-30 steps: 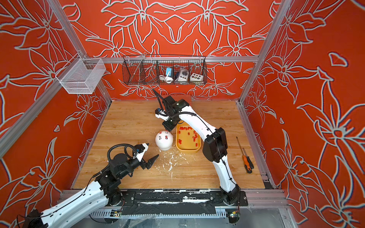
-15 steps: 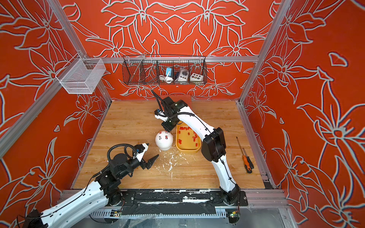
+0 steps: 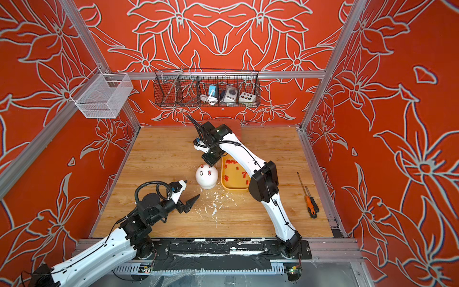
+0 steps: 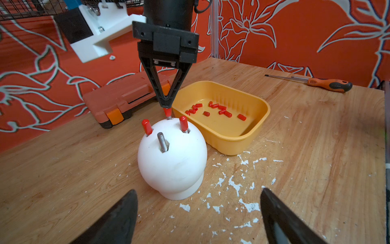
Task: Cover the protruding screws with screw protection sleeves
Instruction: Attach the screw protection sleeve to the screw.
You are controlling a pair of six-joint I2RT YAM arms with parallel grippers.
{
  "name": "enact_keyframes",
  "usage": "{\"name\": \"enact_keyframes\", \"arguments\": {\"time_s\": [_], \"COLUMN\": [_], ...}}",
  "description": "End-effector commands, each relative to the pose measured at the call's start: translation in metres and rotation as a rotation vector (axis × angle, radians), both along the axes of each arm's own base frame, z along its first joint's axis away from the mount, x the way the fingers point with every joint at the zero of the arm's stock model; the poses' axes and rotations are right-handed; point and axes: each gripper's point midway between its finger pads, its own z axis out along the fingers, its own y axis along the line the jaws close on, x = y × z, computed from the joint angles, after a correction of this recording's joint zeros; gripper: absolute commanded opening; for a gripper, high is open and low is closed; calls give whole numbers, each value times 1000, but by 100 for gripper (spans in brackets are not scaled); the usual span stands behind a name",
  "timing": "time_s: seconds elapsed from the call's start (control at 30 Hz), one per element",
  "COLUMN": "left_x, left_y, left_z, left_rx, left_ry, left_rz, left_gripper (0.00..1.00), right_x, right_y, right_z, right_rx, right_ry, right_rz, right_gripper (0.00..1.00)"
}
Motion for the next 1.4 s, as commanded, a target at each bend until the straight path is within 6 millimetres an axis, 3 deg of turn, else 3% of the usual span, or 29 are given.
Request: {"name": "enact_keyframes", "arguments": {"time_s": [0.0,0.4,0.47,0.73,0.9,1.03,1.37], "left_x": [1,0,0,0,1,1,1], "left_y": [3,5,5,4,3,2,3], "left_z": [2,3,3,2,1,0,0], "left_rx": [-4,-11,-10,-10,-9,-8,-7], "left_ry": [-14,-20,-20,-16,-13,-10,-12], "left_rz": [13,18,19,14,13,7,13], "left_gripper": [88,88,88,88,88,87,87], "right_x": [-12,-13,-10,-5,6,11,17], "right_y": [-18,-16,-15,-11,-11,-11,1], "right_z": [-5,-3,0,33,57,54,26], "right_rx": [-73,-25,-3,114,300,425,578], "right_ry": [43,50,47,13,18,111,275], "right_rz": [-48,-103,-113,-143,-210,-240,-284], "right_gripper": [0,0,14,34,45,50,46]}}
